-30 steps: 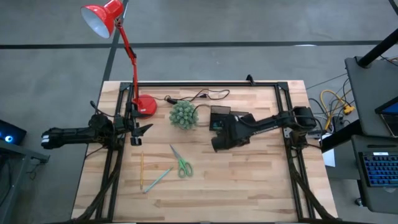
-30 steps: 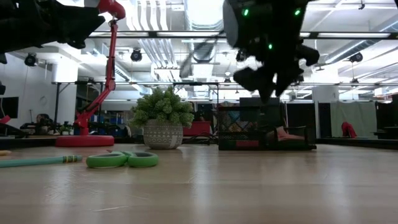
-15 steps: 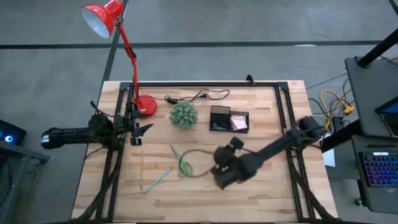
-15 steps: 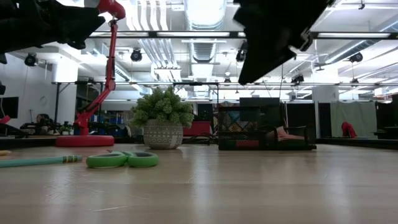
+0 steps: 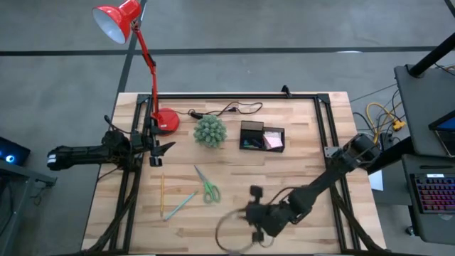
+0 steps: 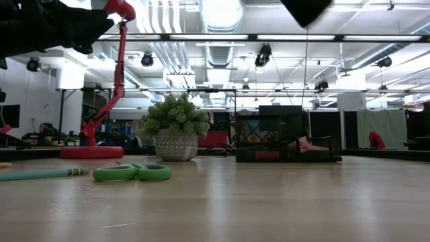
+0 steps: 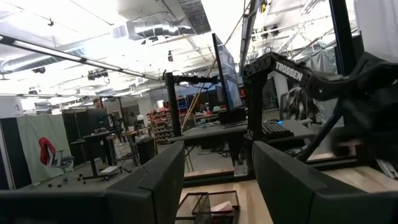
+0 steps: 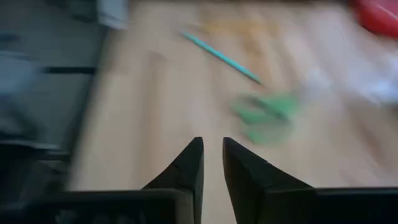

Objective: Pick and place office supplies into organizer
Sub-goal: Put the green scissor into the black desk organizer

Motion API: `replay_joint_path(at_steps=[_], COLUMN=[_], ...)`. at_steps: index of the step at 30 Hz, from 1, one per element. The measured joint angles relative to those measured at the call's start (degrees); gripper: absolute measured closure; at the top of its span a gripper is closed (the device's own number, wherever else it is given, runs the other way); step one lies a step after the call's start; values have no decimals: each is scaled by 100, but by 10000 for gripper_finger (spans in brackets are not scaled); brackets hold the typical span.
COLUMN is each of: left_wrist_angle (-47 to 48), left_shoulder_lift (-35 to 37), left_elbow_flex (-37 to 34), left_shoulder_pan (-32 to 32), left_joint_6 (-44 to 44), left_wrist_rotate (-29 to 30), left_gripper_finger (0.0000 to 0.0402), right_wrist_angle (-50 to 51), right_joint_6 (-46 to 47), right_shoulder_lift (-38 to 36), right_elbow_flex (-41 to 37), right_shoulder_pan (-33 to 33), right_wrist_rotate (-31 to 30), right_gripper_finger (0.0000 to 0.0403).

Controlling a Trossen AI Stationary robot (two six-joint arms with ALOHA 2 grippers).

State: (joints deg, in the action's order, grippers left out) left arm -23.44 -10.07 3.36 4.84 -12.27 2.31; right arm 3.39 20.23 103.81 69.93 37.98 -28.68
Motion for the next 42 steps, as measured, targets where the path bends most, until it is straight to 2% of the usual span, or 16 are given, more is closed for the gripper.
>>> replay_joint_path(at_steps=[3,4,6,10,14,17,24,32,42], left_wrist_angle=[1,-2,-2,0,-2,-5,-13,-203,-158], left_shoulder_lift=[3,4,-1,-41,-68,-67,-81,-128,-829], left_elbow_flex=[-6,-7,-9,-26,-35,-40,-54,-76,54], left_shoulder_pan=[1,1,2,0,2,2,2,2,-91], left_joint_6=[3,9,9,9,-7,-8,-5,252,705], left_wrist_rotate=[0,-1,-2,-9,-12,-11,-35,-76,-1476], left_gripper_finger=[226,226,226,226,226,226,226,226,226], right_wrist_angle=[-1583,-1895,-2223,-3237,-4837,-5708,-5708,-5583,-5583], right_joint_6=[-1284,-1596,-1969,-2005,-2110,-2410,-2624,-2930,-3435], right_shoulder_lift=[-20,-50,-171,-648,-1172,-1555,-2371,-2933,-3032], right_elbow_flex=[-339,-496,-890,-2026,-3281,-3947,-4485,-4522,-4402], right_shoulder_pan=[47,53,26,-337,-929,-1416,-2222,-2453,-2455], right_wrist_rotate=[1114,1313,1296,1004,1862,2053,1814,1813,1811], right_gripper_finger=[355,355,354,354,355,355,355,355,355])
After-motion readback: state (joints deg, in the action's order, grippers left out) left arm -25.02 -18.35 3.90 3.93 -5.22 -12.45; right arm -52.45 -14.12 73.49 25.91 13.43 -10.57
